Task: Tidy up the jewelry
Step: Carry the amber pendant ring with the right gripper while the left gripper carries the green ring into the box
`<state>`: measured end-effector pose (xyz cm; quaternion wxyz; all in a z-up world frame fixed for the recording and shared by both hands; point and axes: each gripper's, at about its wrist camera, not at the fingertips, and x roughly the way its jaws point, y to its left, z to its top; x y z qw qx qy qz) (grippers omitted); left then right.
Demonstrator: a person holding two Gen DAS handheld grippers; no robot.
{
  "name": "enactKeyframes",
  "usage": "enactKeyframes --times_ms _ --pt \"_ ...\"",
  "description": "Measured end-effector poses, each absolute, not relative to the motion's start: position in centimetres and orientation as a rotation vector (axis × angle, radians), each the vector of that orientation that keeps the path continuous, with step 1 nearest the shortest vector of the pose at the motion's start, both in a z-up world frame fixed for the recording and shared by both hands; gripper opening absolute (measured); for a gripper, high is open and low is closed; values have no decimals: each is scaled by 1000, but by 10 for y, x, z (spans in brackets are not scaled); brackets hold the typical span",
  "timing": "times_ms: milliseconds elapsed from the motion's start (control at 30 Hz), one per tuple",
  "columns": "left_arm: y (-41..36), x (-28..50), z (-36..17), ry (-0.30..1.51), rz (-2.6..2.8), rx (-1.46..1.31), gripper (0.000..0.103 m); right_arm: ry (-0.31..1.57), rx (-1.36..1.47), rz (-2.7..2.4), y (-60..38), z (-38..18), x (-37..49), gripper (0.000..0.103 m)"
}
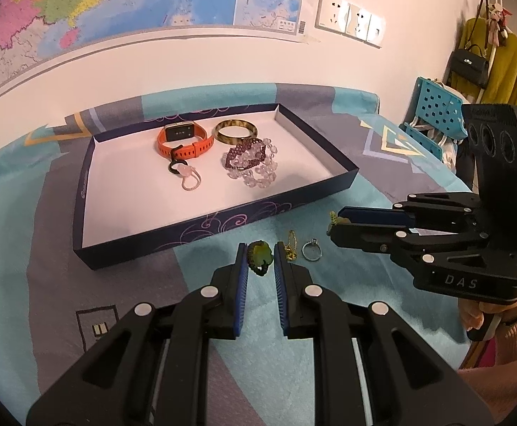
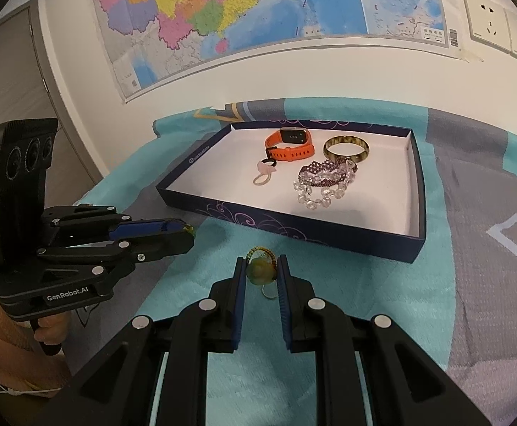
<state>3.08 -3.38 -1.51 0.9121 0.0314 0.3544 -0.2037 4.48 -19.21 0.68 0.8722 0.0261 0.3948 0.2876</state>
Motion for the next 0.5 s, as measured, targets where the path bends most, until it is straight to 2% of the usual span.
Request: enactKeyframes --times_ms 500 --pt "-26 39 -7 712 -400 46 15 806 50 610 -187 12 55 16"
